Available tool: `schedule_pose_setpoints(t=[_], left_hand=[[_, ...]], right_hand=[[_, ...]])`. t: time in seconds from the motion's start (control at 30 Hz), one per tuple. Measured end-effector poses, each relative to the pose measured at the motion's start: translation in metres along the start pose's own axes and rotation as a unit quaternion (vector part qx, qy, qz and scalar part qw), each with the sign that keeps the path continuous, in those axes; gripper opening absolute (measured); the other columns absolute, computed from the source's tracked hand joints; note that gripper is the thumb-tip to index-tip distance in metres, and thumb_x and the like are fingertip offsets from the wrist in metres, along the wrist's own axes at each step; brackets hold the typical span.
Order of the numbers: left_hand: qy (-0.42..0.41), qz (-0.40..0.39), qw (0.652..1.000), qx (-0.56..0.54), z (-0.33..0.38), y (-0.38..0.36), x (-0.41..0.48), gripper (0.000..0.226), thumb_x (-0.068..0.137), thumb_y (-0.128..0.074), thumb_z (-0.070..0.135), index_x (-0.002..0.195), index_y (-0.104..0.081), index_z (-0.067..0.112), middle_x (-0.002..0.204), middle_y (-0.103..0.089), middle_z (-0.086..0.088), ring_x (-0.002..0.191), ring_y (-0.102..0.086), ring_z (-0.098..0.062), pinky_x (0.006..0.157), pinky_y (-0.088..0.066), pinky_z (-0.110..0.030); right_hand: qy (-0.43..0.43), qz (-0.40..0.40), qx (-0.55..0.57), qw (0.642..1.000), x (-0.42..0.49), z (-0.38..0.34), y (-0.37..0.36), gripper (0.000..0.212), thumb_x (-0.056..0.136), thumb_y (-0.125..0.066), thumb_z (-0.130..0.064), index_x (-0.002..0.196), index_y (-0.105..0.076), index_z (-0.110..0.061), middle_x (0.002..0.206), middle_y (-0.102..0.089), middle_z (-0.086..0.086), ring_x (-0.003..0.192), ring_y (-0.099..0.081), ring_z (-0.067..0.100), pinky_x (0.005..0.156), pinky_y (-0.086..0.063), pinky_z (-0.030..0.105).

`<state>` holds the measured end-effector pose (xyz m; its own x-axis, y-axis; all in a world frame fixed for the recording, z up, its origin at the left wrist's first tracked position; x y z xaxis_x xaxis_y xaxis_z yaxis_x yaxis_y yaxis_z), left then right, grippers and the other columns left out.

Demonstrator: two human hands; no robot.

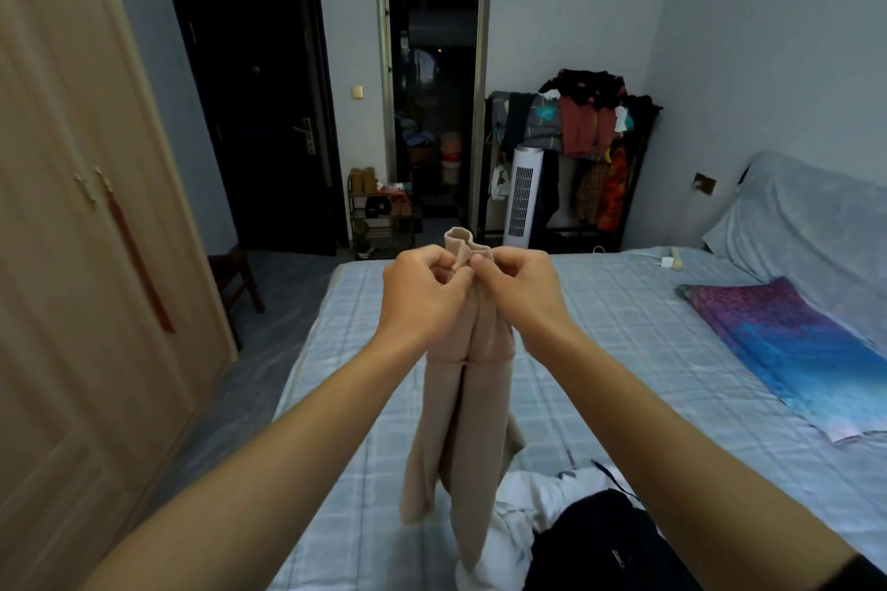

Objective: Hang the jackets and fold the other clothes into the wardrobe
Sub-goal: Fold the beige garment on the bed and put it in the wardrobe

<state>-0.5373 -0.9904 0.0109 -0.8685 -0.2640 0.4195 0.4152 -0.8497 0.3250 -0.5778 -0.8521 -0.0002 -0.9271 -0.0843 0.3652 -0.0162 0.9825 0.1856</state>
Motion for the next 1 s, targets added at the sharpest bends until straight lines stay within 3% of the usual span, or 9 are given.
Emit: schedule_pose_setpoints(t=[0.13, 0.23, 0.33, 0.4, 0.53, 0.7, 0.8, 0.9, 1.0], left_hand=[[0.001, -0.114, 0.993, -0.029, 0.003, -0.007, -0.008, 0.035, 0.090, -0.050, 0.008, 0.092, -0.076, 0.031, 0.086, -0.074, 0.001, 0.082, -0.069, -0.014, 0.071, -0.056, -0.035], [-0.014, -0.186, 0.982, -0.027, 0.005, -0.010, -0.013, 0.049, 0.088, -0.049, -0.003, 0.106, -0.074, 0.035, 0.102, -0.073, 0.011, 0.100, -0.067, -0.006, 0.087, -0.058, -0.033], [-0.071, -0.138, 0.987, 0.037, 0.009, 0.001, -0.013, 0.037, 0.086, -0.062, 0.006, 0.104, -0.075, 0.036, 0.092, -0.072, 0.017, 0.089, -0.065, 0.002, 0.076, -0.055, -0.018], [-0.131, -0.067, 0.983, 0.112, 0.015, 0.016, -0.010, 0.028, 0.083, -0.073, 0.019, 0.107, -0.072, 0.033, 0.098, -0.067, 0.017, 0.092, -0.060, -0.001, 0.078, -0.053, -0.021], [-0.165, -0.115, 0.958, 0.206, 0.023, 0.027, 0.001, 0.065, 0.072, -0.085, 0.031, 0.131, -0.057, 0.032, 0.126, -0.057, 0.011, 0.117, -0.049, -0.008, 0.100, -0.043, -0.028], [-0.099, -0.228, 0.966, 0.070, 0.034, 0.027, 0.005, 0.027, 0.075, -0.086, 0.020, 0.097, -0.071, 0.024, 0.088, -0.075, 0.004, 0.085, -0.071, -0.012, 0.078, -0.059, -0.035], [-0.102, -0.243, 0.960, 0.089, 0.038, 0.023, 0.001, 0.026, 0.076, -0.084, 0.022, 0.097, -0.070, 0.027, 0.086, -0.072, 0.001, 0.084, -0.070, -0.021, 0.075, -0.058, -0.041], [-0.101, -0.249, 0.955, 0.124, 0.038, 0.018, -0.002, 0.025, 0.076, -0.081, 0.016, 0.095, -0.070, 0.028, 0.073, -0.069, 0.006, 0.068, -0.066, -0.009, 0.062, -0.056, -0.033], [-0.105, -0.228, 0.958, 0.138, 0.041, 0.020, 0.000, 0.020, 0.077, -0.077, 0.012, 0.091, -0.072, 0.026, 0.072, -0.072, 0.005, 0.069, -0.069, -0.012, 0.063, -0.059, -0.037]], right_hand=[[-0.004, -0.033, -0.008, 0.999, -0.008, -0.003, 0.004, 0.019, 0.077, -0.081, -0.037, 0.083, -0.076, -0.020, 0.078, -0.074, 0.004, 0.080, -0.072, 0.019, 0.074, -0.059, 0.037], [-0.015, -0.013, -0.038, 0.999, -0.008, 0.000, 0.011, 0.015, 0.075, -0.083, -0.028, 0.079, -0.074, -0.017, 0.076, -0.072, 0.009, 0.074, -0.069, 0.023, 0.070, -0.058, 0.038], [-0.005, -0.016, -0.053, 0.998, -0.010, -0.001, 0.016, 0.013, 0.080, -0.066, -0.007, 0.080, -0.074, -0.017, 0.078, -0.070, 0.013, 0.070, -0.063, 0.017, 0.070, -0.056, 0.040], [0.008, -0.041, -0.057, 0.997, -0.012, -0.004, 0.018, 0.017, 0.082, -0.059, -0.003, 0.082, -0.073, -0.014, 0.083, -0.067, 0.022, 0.071, -0.059, 0.017, 0.067, -0.051, 0.041], [0.055, -0.143, -0.044, 0.987, -0.019, -0.021, 0.017, 0.024, 0.088, -0.053, 0.004, 0.092, -0.072, -0.010, 0.083, -0.066, 0.024, 0.072, -0.054, 0.020, 0.065, -0.042, 0.034], [0.103, -0.164, 0.001, 0.981, -0.024, -0.033, 0.019, 0.023, 0.092, -0.054, 0.006, 0.102, -0.072, -0.005, 0.093, -0.071, 0.022, 0.083, -0.064, 0.027, 0.074, -0.050, 0.040], [0.109, -0.146, 0.009, 0.983, -0.026, -0.028, 0.022, 0.018, 0.094, -0.058, 0.002, 0.102, -0.072, -0.006, 0.090, -0.072, 0.019, 0.080, -0.065, 0.029, 0.069, -0.052, 0.038], [0.102, -0.143, 0.023, 0.984, -0.029, -0.020, 0.022, 0.016, 0.094, -0.060, 0.000, 0.102, -0.071, -0.008, 0.090, -0.073, 0.015, 0.078, -0.065, 0.020, 0.066, -0.052, 0.027], [0.103, -0.134, 0.048, 0.984, -0.033, -0.008, 0.024, 0.020, 0.091, -0.064, -0.002, 0.108, -0.066, -0.010, 0.097, -0.074, 0.012, 0.092, -0.070, 0.031, 0.079, -0.057, 0.043]])
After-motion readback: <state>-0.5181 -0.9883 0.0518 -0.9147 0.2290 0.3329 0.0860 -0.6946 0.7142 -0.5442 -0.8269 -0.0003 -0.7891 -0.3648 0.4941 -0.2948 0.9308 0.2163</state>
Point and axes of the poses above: each hand's wrist, its own x-axis towards the middle knuckle, its own y-axis out of the back of the hand, z = x × y, the point moved 5 cm from there along x, towards the middle knuckle
